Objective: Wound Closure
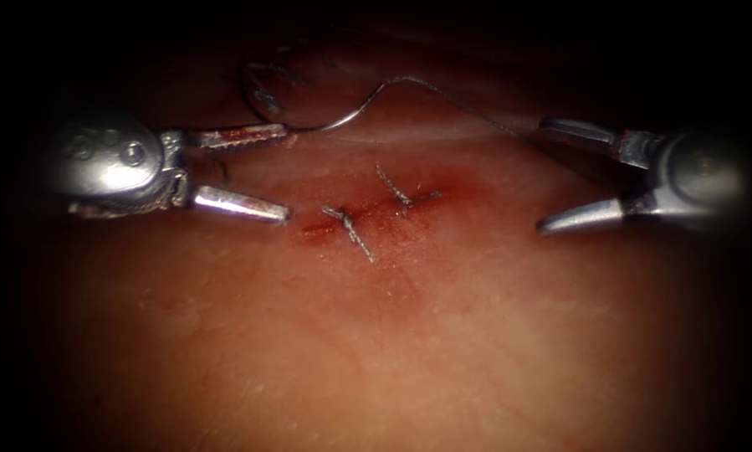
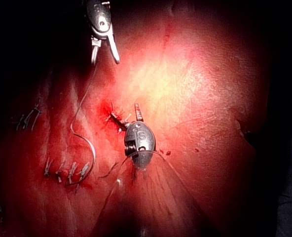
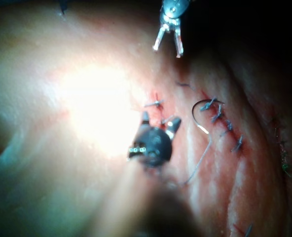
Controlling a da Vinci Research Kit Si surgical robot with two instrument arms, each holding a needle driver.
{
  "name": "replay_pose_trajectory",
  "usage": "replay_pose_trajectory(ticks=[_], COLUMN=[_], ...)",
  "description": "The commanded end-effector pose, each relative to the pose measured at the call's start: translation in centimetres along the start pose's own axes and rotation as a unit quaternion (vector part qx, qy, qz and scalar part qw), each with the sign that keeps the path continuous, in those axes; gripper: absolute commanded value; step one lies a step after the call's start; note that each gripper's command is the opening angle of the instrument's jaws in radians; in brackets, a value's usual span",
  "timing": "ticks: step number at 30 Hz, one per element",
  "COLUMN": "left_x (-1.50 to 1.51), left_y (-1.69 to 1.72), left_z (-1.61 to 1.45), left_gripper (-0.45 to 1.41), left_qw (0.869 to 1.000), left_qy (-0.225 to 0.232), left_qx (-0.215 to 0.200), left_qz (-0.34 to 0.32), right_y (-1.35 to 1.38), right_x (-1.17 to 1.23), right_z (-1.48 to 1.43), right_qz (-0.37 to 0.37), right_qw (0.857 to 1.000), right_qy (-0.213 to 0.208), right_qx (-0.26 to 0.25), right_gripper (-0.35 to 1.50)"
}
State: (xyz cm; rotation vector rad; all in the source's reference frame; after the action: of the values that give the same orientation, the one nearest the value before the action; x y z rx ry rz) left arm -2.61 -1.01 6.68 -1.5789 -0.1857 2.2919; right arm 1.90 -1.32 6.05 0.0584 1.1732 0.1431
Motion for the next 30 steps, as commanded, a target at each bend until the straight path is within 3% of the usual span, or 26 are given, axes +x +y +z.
replay_pose_trajectory(ticks=[1,8,12,30], left_x=[-0.10,-0.17,-0.18,-0.19], left_y=[0.05,0.03,0.02,0.03], left_z=[0.05,0.00,-0.02,-0.02], left_gripper=[0.49,0.57,0.52,0.44], left_qw=[1.000,1.000,1.000,1.000], left_qy=[0.000,0.001,0.001,0.000], left_qx=[-0.001,-0.003,-0.004,-0.002], left_qz=[0.003,0.005,0.006,0.012], right_y=[-0.04,-0.08,-0.12,-0.13], right_x=[0.01,0.04,0.11,0.11], right_z=[0.08,0.13,0.17,0.16], right_qz=[-0.001,0.000,0.002,0.002], right_qw=[1.000,1.000,0.999,0.999], right_qy=[-0.003,0.008,0.028,0.034], right_qx=[-0.004,-0.017,-0.016,-0.018], right_gripper=[1.18,1.23,1.23,1.21])
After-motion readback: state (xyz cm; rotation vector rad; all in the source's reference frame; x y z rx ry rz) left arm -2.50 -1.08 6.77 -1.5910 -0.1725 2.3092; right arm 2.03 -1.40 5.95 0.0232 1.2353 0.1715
